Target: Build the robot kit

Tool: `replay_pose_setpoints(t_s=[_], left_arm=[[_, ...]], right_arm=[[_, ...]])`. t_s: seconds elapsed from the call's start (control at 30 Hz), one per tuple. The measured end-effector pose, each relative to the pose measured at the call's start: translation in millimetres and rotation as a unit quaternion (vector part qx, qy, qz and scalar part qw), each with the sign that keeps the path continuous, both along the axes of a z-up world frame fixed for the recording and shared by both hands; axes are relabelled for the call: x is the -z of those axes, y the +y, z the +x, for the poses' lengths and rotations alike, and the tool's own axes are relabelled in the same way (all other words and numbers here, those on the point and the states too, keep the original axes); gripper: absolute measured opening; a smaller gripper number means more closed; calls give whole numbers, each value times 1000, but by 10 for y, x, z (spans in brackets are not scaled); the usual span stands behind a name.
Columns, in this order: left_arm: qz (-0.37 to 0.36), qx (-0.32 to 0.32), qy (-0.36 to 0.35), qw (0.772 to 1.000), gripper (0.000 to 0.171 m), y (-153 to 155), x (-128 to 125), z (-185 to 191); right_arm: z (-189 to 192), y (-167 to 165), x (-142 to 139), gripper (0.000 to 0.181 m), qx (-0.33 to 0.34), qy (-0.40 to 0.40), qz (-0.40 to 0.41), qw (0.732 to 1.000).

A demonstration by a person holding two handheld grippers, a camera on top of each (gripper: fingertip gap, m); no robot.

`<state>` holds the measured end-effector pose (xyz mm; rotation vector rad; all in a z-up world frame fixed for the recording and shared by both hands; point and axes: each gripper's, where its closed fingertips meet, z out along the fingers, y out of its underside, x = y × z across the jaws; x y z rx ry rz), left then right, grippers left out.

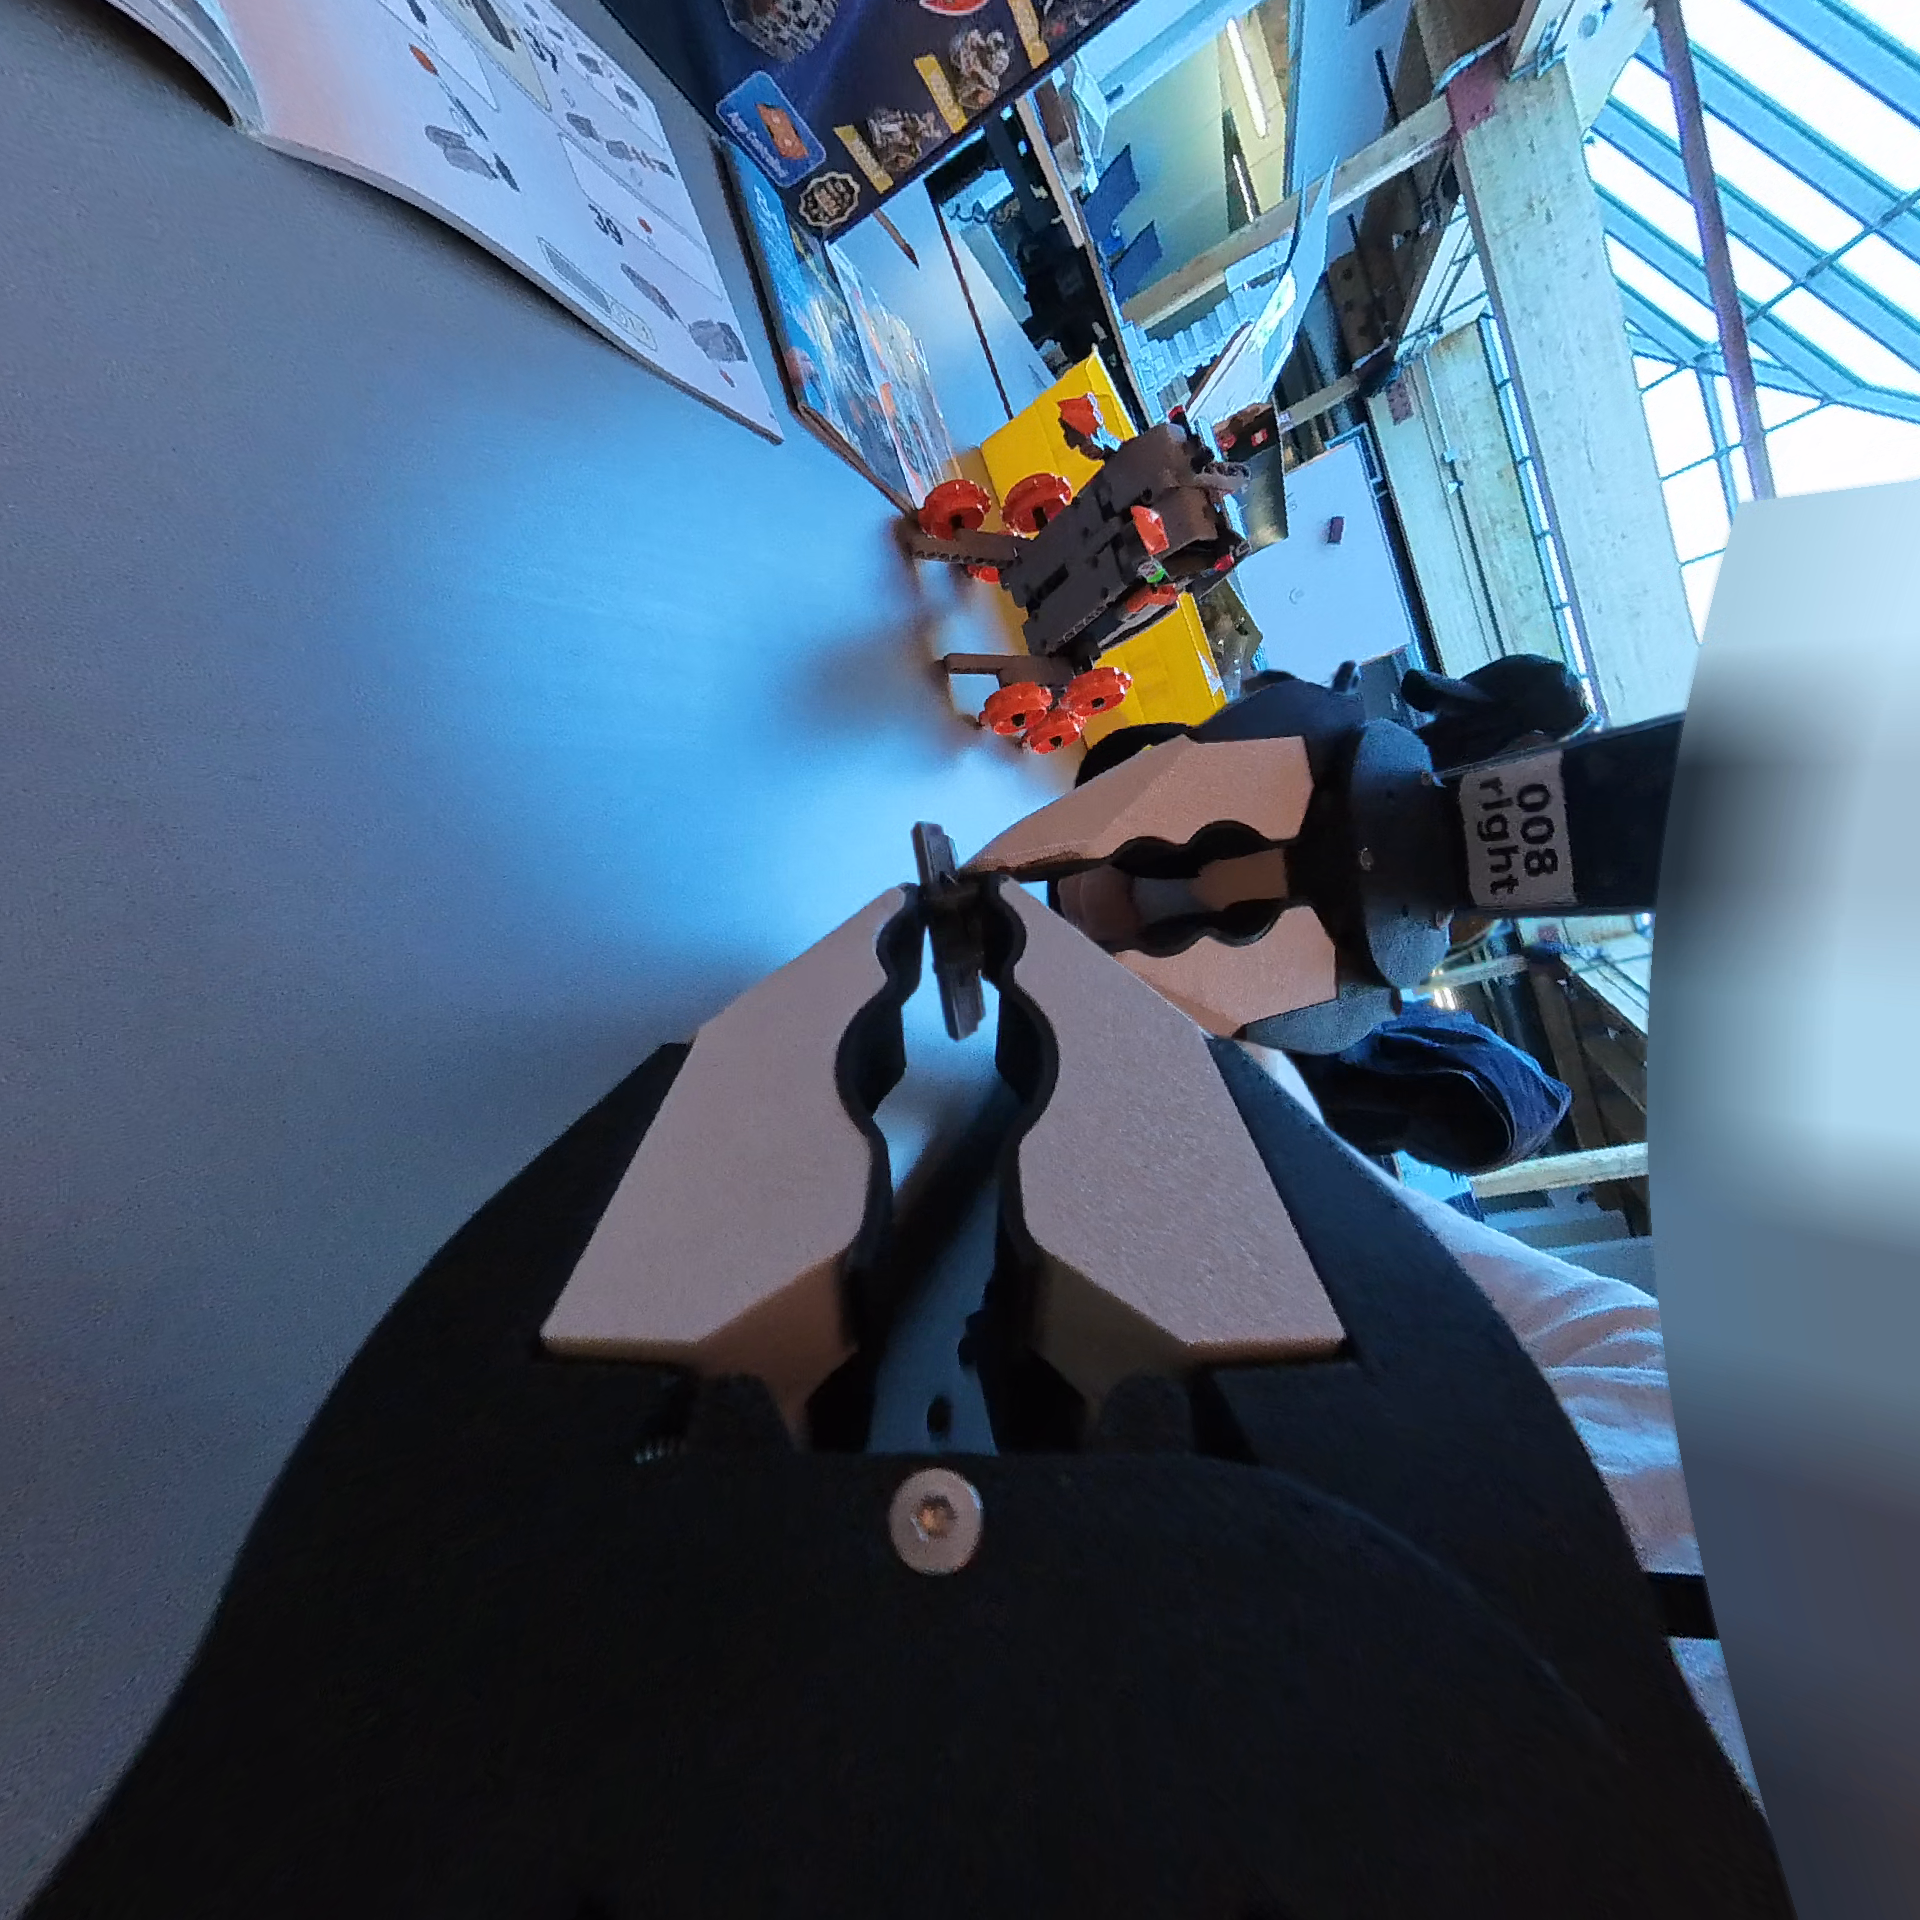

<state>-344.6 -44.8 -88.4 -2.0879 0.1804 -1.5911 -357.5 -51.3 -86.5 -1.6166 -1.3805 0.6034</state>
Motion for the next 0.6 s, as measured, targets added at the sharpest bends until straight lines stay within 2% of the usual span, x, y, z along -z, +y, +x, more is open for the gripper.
replay_pose_setpoints(t_s=[0.4, 0.6], left_arm=[[-25, 15, -50, 998, 7, -36, -8, 18], [-25, 48, -87, 995, 7, -119, -82, 24]], right_arm=[[-25, 39, -36, 11, 13, 4, 30, 999], [-39, -46, -118, 11, -33, 12, 97, 995]])
